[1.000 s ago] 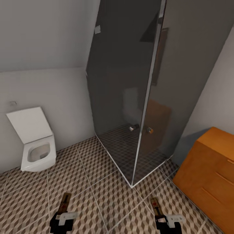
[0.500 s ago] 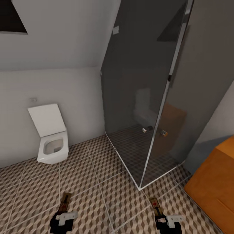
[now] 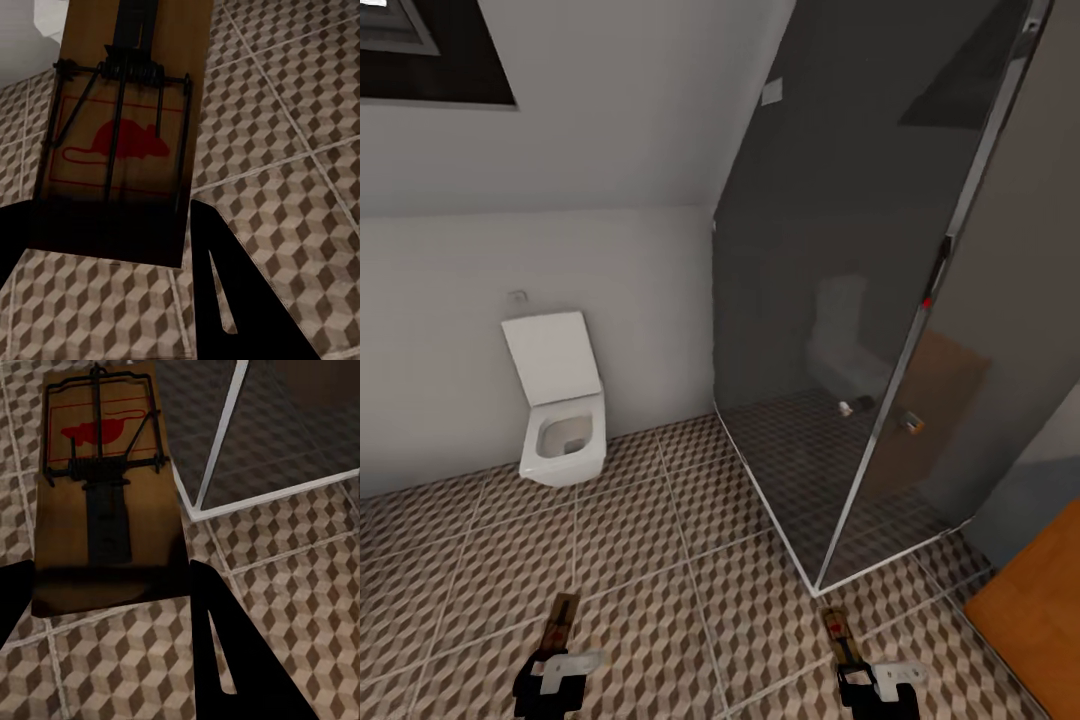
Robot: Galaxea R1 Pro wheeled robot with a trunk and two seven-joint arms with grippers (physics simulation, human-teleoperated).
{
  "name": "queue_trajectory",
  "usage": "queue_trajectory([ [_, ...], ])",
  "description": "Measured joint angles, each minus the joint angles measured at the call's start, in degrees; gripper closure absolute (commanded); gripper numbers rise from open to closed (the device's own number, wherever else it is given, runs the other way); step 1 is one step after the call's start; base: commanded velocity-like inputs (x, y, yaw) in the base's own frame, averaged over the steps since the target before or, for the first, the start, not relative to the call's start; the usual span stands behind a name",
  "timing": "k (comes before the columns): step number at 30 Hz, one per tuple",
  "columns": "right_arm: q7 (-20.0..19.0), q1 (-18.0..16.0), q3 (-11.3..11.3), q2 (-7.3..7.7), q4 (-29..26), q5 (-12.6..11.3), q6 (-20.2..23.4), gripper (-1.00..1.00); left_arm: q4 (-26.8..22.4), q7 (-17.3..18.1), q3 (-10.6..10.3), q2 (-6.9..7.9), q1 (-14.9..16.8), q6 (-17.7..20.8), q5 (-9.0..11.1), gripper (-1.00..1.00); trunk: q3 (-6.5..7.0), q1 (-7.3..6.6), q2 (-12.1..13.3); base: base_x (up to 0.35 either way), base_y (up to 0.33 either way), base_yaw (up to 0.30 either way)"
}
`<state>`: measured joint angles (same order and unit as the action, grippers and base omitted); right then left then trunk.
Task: Take the four mousetraps from the cabinet in the bathroom and place them on the bathroom floor. Make sure all four end up on the same floor surface, and ensure that at least two of them are either under or directly next to the same bathroom sink.
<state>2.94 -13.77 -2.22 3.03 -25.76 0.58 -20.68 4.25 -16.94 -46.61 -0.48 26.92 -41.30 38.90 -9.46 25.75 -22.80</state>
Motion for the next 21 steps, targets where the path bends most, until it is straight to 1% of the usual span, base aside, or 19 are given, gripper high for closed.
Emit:
queue_trajectory([
  [7,0.0,0.0,0.0,0.0,0.0,0.0,0.0,1.0,0.0,0.0,0.02,0.0,-0.01,-0.01,-0.01,1.0,0.0,0.01,0.0,-0.031,0.033,0.249],
  [21,0.0,0.0,0.0,0.0,0.01,0.0,0.0,1.0,0.01,-0.01,0.04,0.0,0.01,-0.02,-0.03,1.0,0.0,0.02,0.0,-0.152,0.224,0.249],
])
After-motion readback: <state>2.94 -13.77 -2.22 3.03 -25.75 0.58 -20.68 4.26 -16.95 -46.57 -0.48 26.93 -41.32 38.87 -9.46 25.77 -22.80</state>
